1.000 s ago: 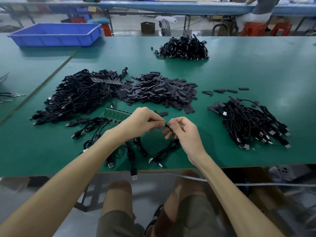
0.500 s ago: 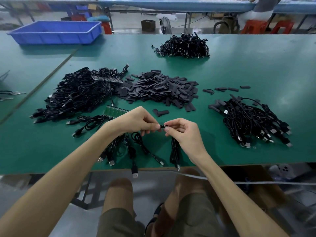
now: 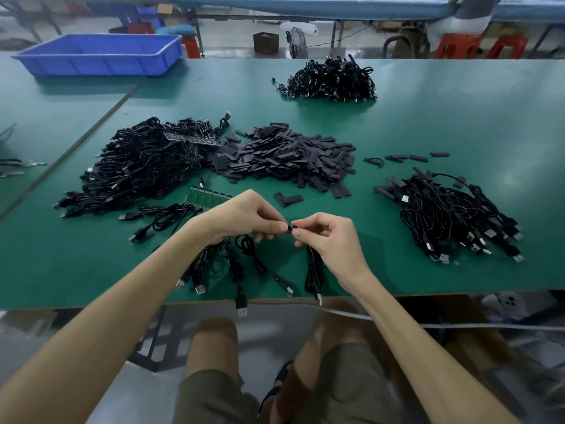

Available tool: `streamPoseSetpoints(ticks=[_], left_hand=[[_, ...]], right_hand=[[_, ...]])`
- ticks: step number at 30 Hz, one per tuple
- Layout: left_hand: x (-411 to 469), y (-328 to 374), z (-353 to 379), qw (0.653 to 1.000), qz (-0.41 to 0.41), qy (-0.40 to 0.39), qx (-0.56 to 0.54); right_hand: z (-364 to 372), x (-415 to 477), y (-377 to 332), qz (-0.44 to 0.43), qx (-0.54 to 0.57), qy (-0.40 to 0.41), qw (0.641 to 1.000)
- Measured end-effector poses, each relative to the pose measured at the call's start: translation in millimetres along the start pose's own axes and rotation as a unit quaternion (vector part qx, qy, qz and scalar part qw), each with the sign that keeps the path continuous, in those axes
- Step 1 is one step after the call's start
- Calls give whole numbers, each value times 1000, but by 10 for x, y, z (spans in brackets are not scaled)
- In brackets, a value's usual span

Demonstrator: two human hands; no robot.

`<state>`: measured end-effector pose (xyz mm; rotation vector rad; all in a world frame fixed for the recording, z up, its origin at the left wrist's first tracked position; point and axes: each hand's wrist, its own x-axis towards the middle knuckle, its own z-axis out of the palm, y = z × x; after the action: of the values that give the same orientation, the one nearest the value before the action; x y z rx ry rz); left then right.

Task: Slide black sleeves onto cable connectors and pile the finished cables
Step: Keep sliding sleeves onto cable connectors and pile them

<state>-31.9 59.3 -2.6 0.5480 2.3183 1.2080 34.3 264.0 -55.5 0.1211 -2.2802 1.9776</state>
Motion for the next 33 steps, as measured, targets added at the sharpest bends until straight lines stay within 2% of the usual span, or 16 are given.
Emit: streamPoseSetpoints(ticks=[15,23,33], left_hand=[[-27,-109,62,998,21,17,-60],[-70,-96,74,996,40,18,-74],[-78,-34,84,998,52,16,-37]], right_hand=[[11,-11,-11,7,-12,-13,1000],[-10,-35,-34,15,35,-6,999],[-7,-33,-41,25,27,-14,999]])
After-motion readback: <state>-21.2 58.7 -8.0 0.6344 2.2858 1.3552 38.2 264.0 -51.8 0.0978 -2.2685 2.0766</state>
